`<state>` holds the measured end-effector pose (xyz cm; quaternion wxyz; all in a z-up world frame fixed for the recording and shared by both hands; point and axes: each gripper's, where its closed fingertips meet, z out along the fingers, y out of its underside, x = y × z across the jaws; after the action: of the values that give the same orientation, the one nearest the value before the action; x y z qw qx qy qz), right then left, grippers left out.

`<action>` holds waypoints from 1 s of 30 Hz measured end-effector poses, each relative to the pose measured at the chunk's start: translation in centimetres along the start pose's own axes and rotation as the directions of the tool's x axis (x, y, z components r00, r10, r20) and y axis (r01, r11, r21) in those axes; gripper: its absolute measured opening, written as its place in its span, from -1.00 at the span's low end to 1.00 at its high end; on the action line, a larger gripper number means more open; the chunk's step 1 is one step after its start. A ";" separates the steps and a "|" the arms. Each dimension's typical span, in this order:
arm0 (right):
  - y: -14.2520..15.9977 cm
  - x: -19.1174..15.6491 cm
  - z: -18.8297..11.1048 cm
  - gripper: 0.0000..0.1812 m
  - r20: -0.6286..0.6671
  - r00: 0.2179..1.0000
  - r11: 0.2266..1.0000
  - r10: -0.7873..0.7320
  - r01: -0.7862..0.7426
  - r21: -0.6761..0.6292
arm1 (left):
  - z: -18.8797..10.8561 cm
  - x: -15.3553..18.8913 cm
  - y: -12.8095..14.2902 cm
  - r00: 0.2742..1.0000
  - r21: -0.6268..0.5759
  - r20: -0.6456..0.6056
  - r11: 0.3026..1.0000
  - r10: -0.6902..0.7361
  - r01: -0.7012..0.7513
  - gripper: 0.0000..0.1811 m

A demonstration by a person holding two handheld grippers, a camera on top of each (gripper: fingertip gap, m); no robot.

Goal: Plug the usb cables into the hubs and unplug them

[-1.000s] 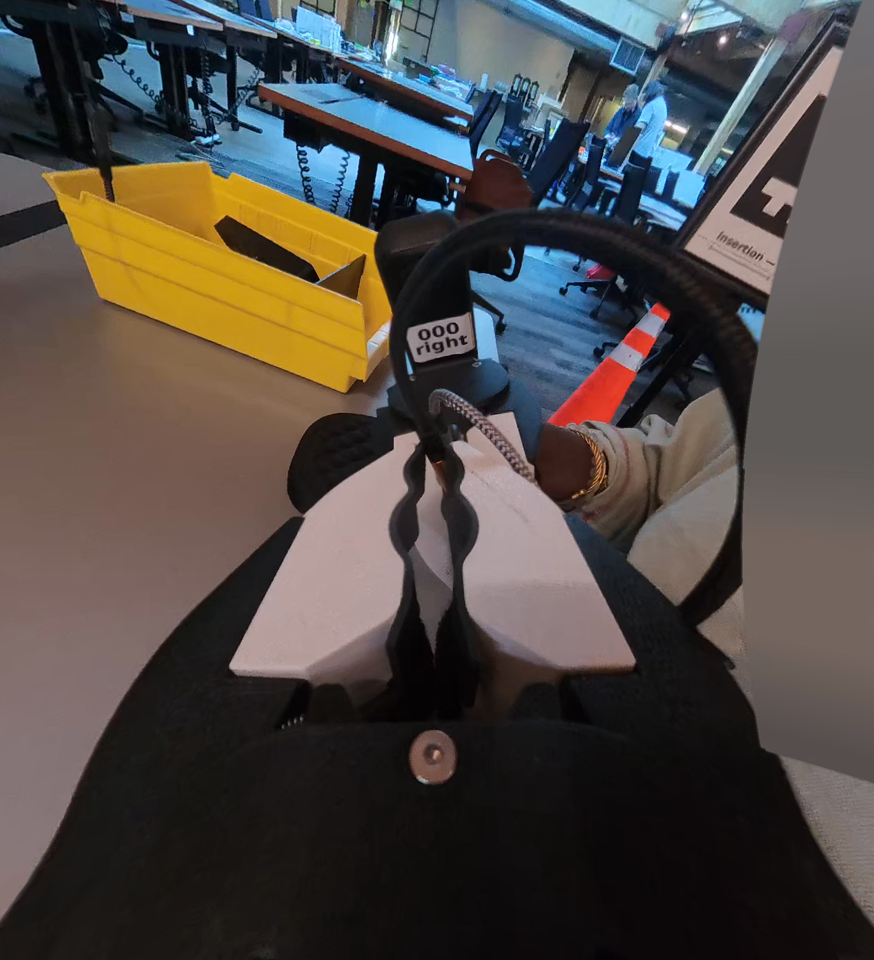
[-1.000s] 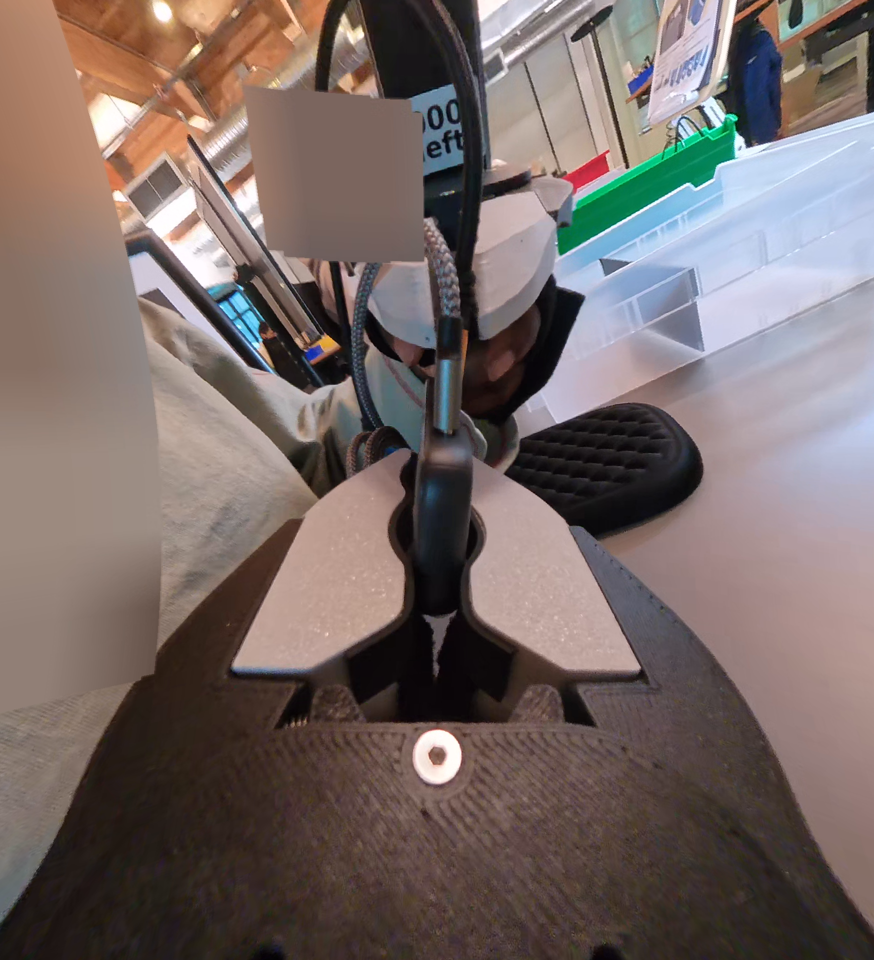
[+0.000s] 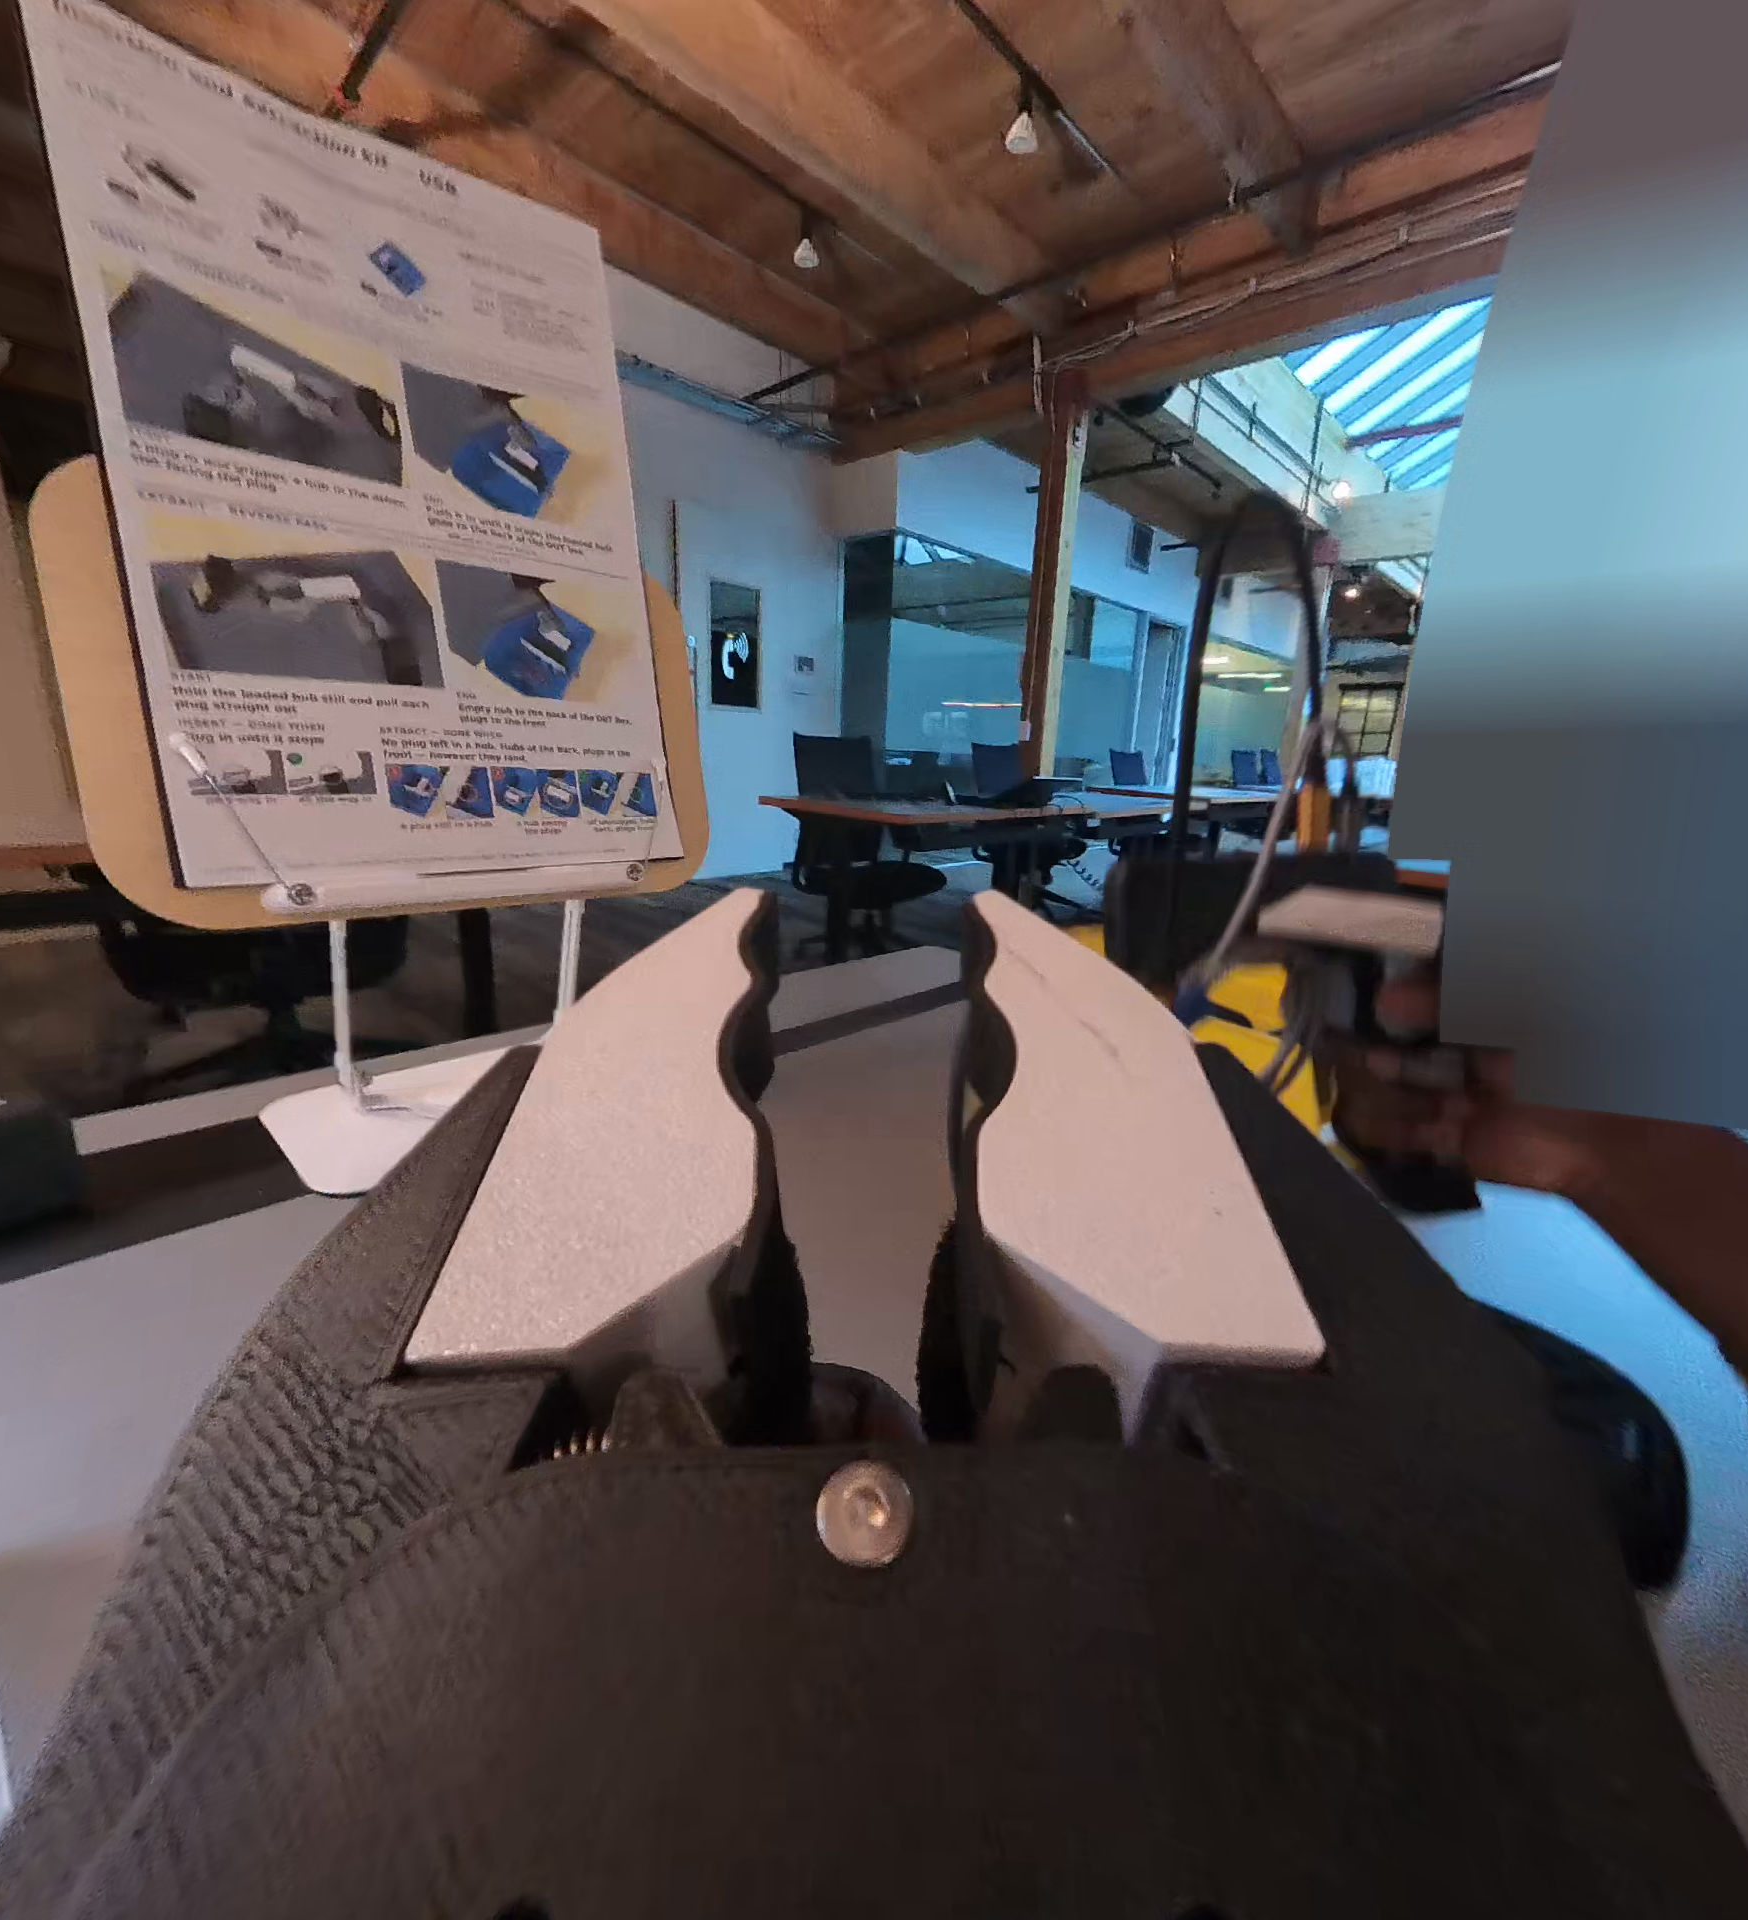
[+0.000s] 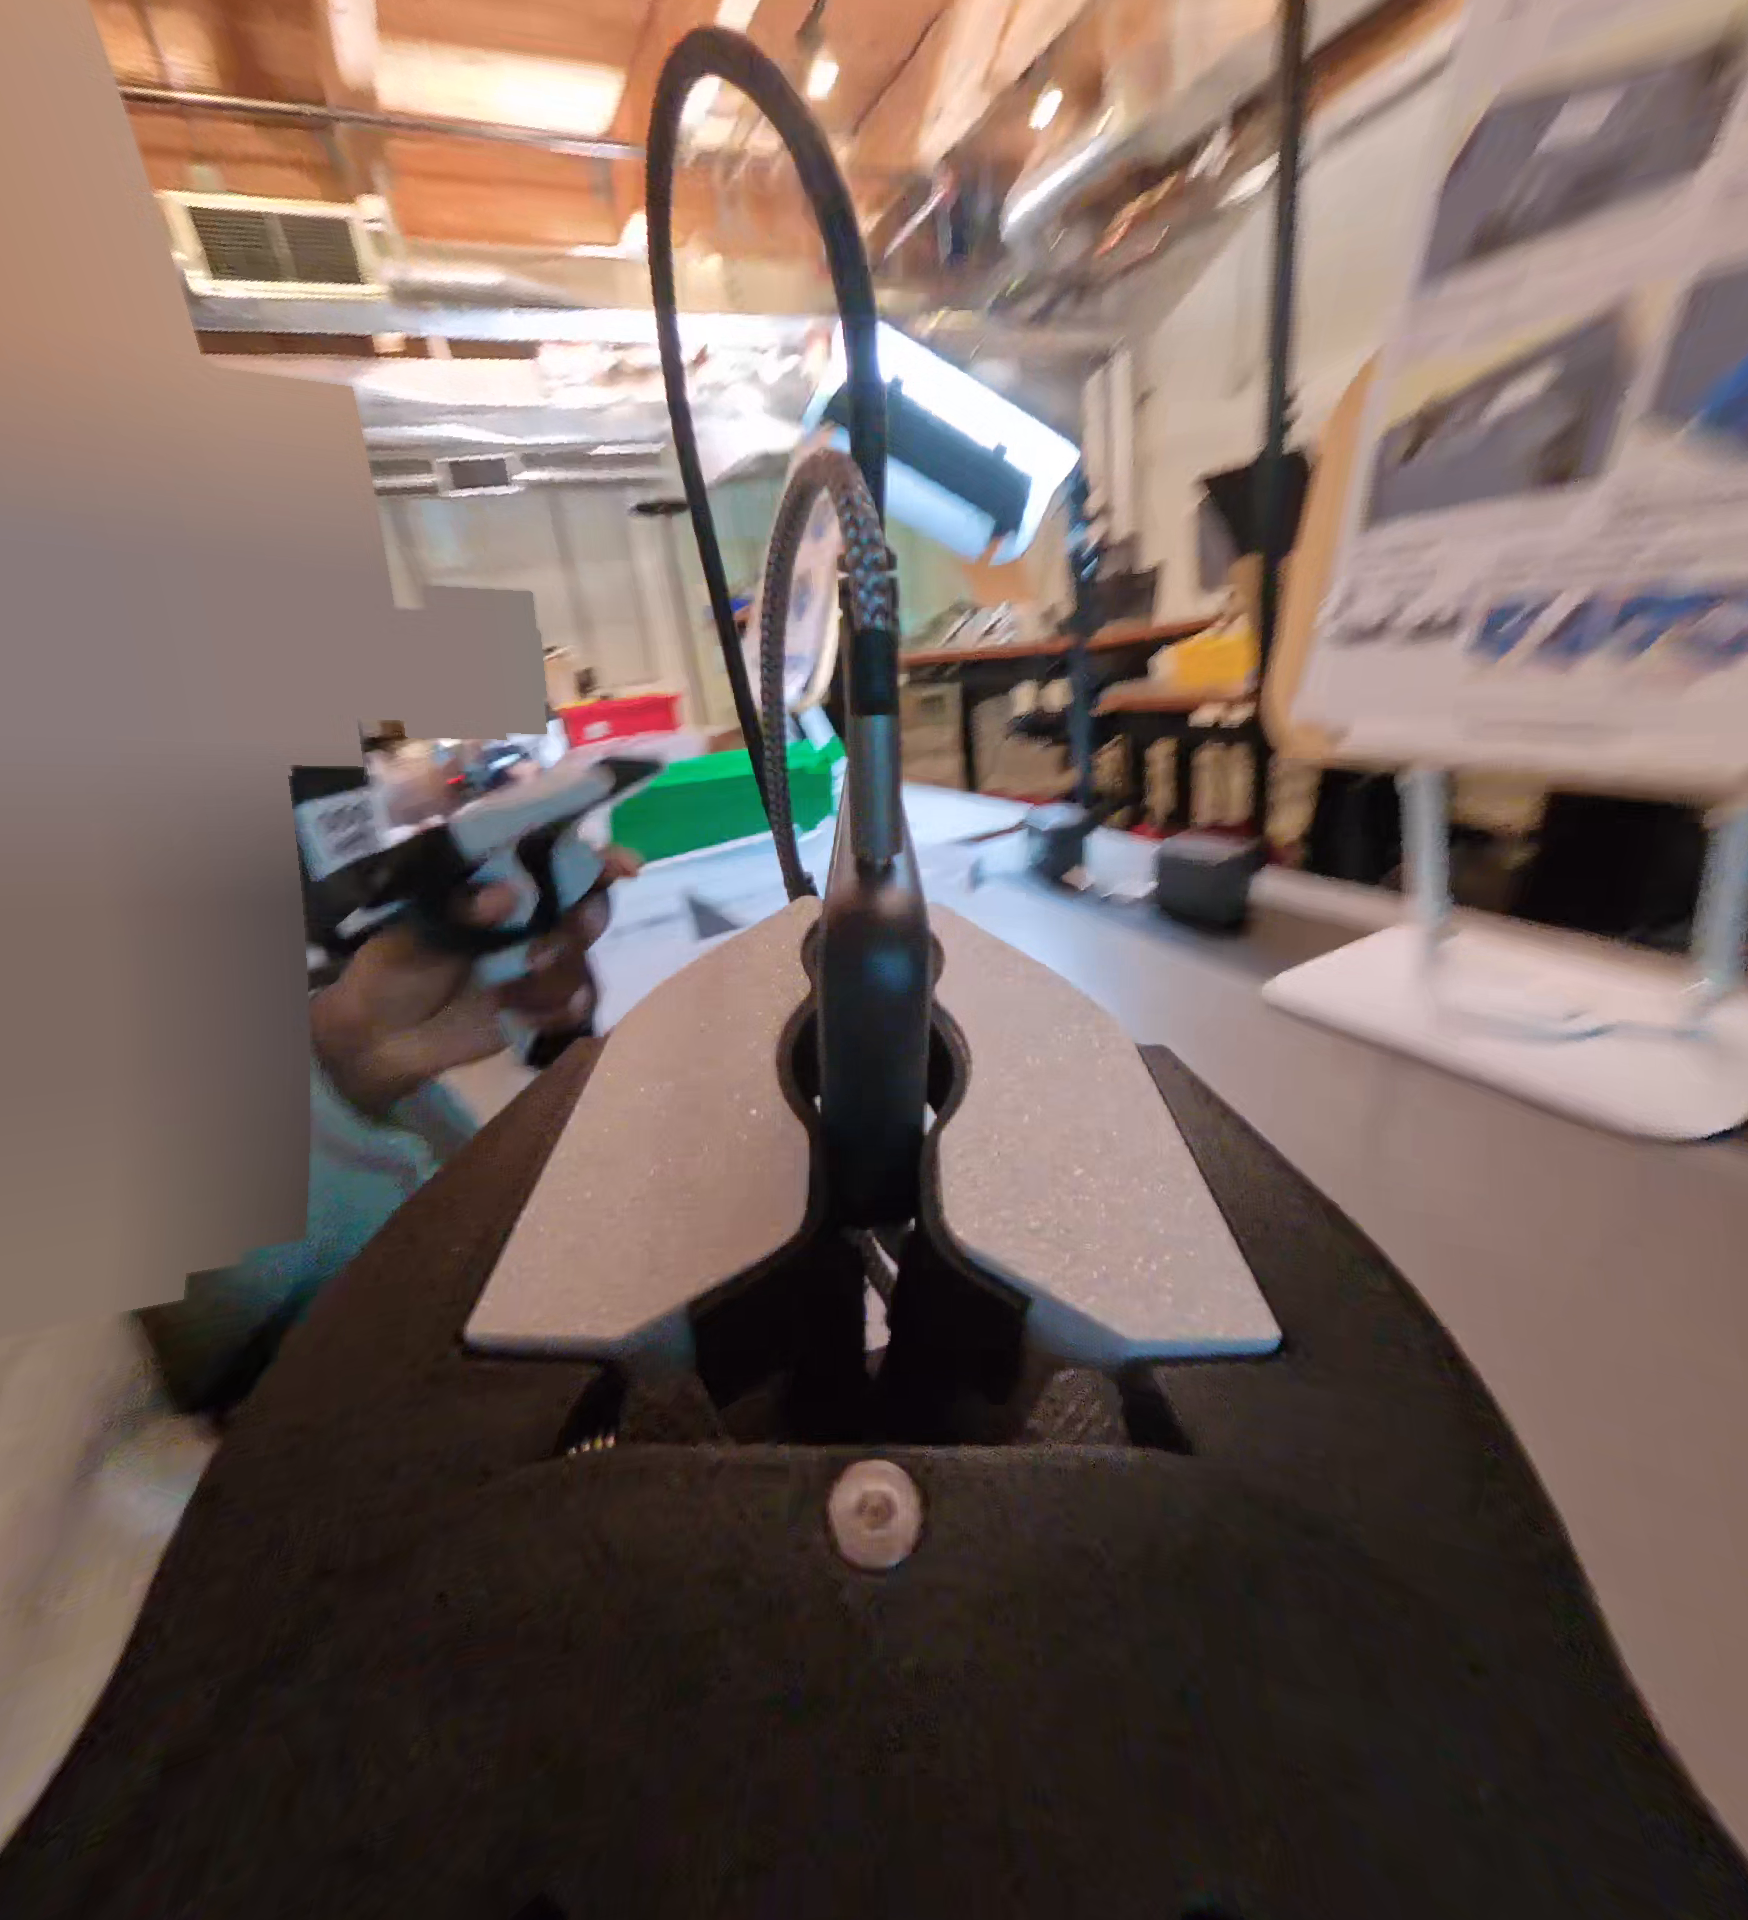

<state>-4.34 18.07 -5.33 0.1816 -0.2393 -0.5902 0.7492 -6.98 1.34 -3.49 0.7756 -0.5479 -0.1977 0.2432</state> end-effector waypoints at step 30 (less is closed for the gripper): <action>-4.1 25.0 -23.2 -0.86 -0.681 0.194 0.708 -0.706 0.179 -0.683 | -0.5 -1.5 6.7 0.987 0.055 0.068 0.987 0.149 -0.152 -0.64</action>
<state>-11.64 51.41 -9.28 0.6324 -0.4601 -0.5816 0.2237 -8.99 1.98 -10.07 0.7645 -0.5296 -0.1727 0.3242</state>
